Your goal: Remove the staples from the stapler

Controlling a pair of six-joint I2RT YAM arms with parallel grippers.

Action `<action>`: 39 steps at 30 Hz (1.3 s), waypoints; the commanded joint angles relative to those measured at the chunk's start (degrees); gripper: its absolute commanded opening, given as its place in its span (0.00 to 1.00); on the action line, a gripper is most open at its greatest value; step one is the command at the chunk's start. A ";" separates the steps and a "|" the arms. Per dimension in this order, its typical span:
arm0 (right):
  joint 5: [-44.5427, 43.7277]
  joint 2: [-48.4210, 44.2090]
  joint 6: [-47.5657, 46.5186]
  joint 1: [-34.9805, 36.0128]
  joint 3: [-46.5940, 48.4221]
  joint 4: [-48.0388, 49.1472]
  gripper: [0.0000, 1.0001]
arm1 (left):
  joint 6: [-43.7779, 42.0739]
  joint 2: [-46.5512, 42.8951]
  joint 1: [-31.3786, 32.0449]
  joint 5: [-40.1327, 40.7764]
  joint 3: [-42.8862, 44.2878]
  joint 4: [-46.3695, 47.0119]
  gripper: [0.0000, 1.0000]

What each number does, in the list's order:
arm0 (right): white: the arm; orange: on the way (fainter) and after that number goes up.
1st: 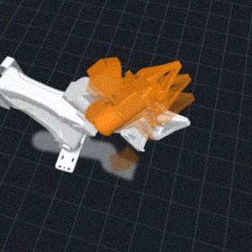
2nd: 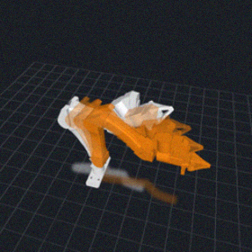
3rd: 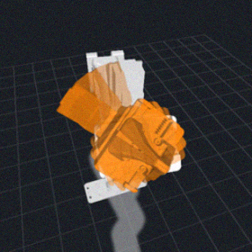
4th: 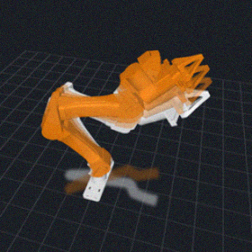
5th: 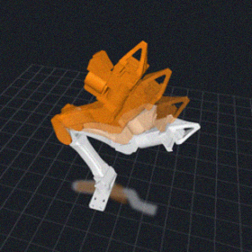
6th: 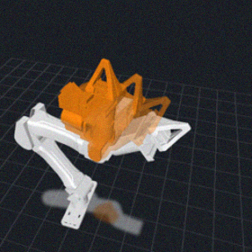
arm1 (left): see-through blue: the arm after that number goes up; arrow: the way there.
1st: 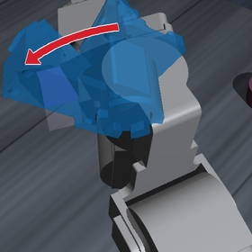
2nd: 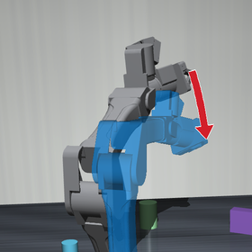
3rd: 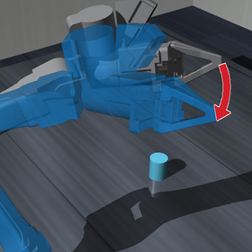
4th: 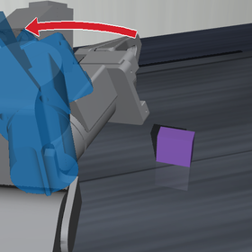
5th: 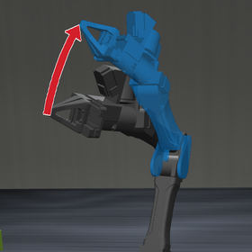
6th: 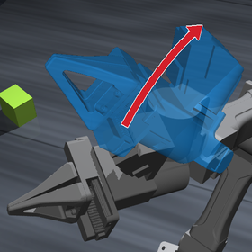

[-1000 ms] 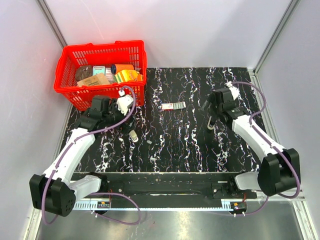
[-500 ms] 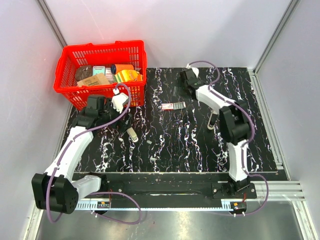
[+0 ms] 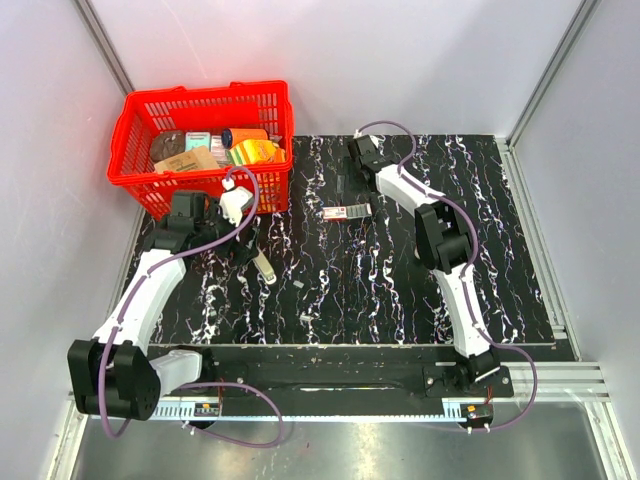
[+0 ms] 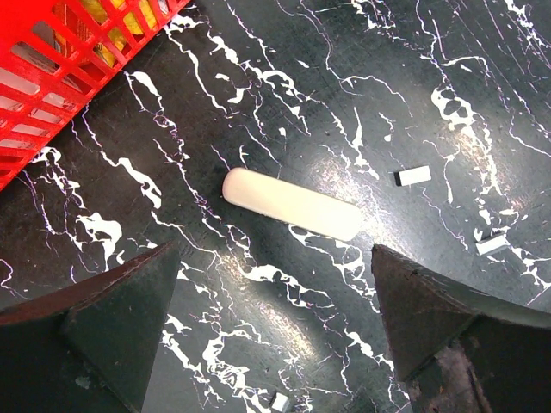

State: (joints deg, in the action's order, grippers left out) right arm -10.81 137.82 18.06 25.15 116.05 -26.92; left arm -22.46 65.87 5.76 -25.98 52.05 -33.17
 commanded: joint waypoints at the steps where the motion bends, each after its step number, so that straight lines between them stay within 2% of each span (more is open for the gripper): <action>1: 2.54 0.96 -1.01 0.25 1.99 -2.44 0.93 | -0.66 0.14 -0.57 -2.41 0.15 2.41 0.99; 9: 2.72 -0.71 0.21 1.22 -2.49 -2.61 0.89 | -0.04 -0.30 -0.75 -2.59 0.16 2.49 0.99; 20: -1.32 -6.51 0.39 3.41 -13.74 -2.53 0.84 | -0.22 -2.23 -0.75 -1.36 -0.72 2.49 0.99; 29: -4.74 -7.83 0.65 5.97 -15.77 -4.37 0.82 | -0.83 -3.90 -0.84 -0.22 -1.42 1.97 0.99; 39: -7.56 -13.53 5.84 7.99 -24.54 -6.13 0.72 | -2.06 -6.45 -0.84 0.93 -2.66 1.35 0.99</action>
State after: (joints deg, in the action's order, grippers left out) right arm -16.10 127.44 21.32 31.68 96.42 -26.92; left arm -23.49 61.41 5.30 -25.65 50.02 -33.28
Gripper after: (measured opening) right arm 0.731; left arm 0.988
